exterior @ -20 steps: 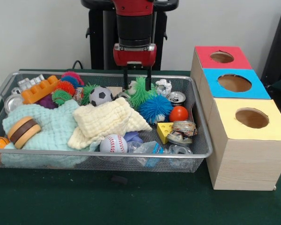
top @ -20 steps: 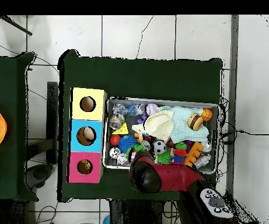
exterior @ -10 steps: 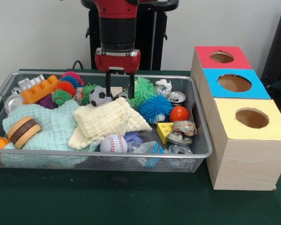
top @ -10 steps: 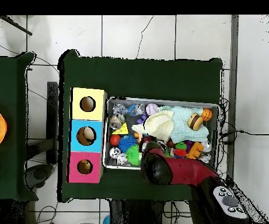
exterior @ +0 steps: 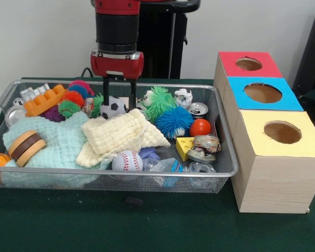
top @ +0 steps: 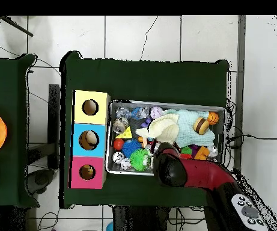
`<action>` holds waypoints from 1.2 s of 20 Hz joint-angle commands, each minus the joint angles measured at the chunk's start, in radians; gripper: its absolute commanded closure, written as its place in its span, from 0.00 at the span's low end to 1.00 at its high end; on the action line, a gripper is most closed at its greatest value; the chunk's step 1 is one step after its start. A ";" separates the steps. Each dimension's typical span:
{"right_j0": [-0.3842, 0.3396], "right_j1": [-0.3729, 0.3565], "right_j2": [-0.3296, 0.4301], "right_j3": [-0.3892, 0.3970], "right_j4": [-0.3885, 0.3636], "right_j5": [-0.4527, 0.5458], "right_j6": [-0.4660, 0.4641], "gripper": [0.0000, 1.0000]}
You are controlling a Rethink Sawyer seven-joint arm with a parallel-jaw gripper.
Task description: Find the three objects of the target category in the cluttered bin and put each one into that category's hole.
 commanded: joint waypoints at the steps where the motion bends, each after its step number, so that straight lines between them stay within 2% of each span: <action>1: -0.004 0.037 0.051 -0.115 -0.059 0.068 -0.029 0.00; 5: 0.025 0.112 0.005 -0.141 -0.086 0.001 0.004 0.00; 8: 0.058 0.143 -0.020 -0.164 -0.086 -0.029 0.036 0.00; 11: 0.071 0.151 -0.028 -0.171 -0.084 -0.038 0.051 0.00; 16: 0.110 0.120 -0.048 -0.185 -0.062 0.002 0.062 0.00; 21: 0.147 0.155 -0.080 -0.202 -0.058 -0.035 0.084 0.00; 24: 0.171 0.148 -0.097 -0.197 -0.042 -0.046 0.107 0.00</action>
